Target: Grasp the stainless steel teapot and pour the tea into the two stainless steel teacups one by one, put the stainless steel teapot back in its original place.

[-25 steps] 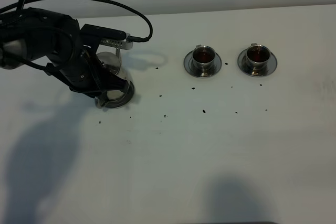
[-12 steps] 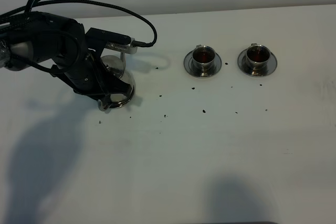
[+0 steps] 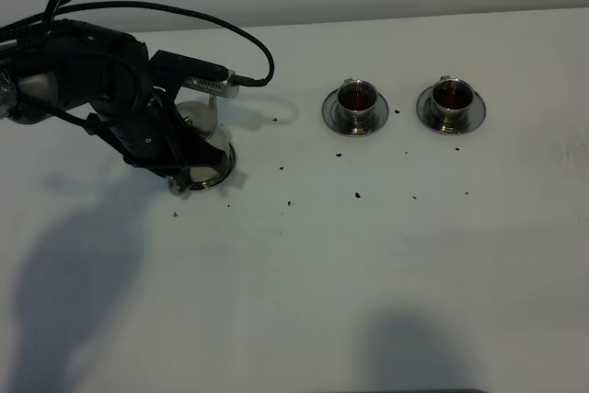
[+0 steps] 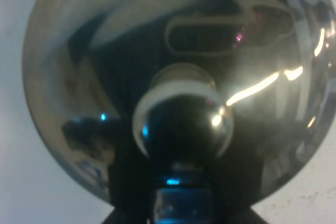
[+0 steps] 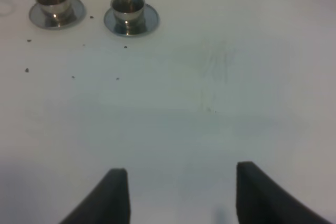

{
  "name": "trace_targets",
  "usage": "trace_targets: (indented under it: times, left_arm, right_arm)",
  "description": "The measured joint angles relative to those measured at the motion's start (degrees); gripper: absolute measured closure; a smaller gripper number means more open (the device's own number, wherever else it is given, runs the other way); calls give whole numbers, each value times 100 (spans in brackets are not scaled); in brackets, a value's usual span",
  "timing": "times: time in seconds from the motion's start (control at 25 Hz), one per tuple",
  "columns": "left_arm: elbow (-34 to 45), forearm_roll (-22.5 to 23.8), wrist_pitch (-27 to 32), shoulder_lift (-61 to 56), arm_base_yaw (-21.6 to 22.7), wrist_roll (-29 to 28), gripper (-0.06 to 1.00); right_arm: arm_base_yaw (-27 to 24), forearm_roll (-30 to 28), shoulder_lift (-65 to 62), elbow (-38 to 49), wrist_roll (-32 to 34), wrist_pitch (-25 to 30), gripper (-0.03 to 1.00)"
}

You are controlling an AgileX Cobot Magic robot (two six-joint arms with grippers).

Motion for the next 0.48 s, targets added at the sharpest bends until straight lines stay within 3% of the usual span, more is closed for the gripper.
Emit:
trace_targets:
  times: [0.24, 0.48]
  left_arm:
    - [0, 5, 43, -34, 0, -3, 46]
    - [0, -142, 801, -475, 0, 54, 42]
  right_arm:
    - [0, 0, 0, 0, 0, 0, 52]
    - [0, 0, 0, 0, 0, 0, 52]
